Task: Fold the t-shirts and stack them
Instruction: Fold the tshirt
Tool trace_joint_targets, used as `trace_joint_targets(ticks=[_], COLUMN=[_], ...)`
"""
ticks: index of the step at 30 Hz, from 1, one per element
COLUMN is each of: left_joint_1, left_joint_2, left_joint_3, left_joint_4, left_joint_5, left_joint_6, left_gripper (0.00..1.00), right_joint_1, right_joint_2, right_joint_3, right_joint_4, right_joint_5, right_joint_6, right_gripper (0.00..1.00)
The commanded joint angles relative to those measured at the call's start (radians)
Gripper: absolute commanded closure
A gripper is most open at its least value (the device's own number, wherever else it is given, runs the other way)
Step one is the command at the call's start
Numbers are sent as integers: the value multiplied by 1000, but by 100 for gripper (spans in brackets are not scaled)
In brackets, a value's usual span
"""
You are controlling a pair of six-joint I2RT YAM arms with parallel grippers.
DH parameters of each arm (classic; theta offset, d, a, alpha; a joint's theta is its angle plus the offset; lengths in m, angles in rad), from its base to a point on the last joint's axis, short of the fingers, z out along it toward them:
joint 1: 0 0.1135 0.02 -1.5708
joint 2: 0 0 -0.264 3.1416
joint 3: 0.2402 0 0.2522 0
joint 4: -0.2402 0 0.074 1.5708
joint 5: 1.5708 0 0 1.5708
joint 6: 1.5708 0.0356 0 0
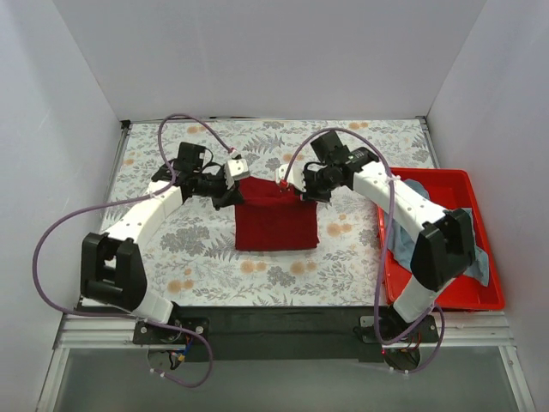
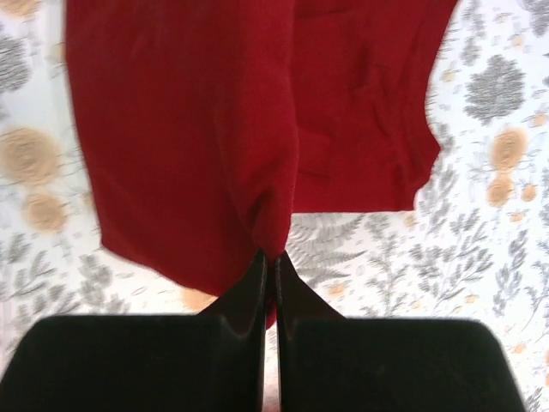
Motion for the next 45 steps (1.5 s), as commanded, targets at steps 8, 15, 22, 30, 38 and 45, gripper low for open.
trace_joint_targets(ticks=[8,15,22,30,38,45], left_joint_1=[59,67,25,-61,-71,-157], left_joint_2=[376,516,411,53,-91,-68], left_joint_3=[219,193,25,-287,-327,-241], left_joint_4=[182,259,257,225,113,205], left_joint_5=[-10,-53,-39,-3,34,48], left_joint_6=[-9,-51,-43,-80,20,-34], left_gripper=[100,100,100,100,73,65], right_joint_1=[-94,-103,-77,47,27,-123], right_joint_2=[415,610,472,129,-6,150], right_joint_3=[316,437,160,-301,-333,-91], right_joint_4=[12,25,54,128,91,94], right_joint_5=[-54,-63,-86,-149,-272,-520], right_joint_6=[-116,-37,22,150,360,597], right_gripper=[99,99,99,99,46,53])
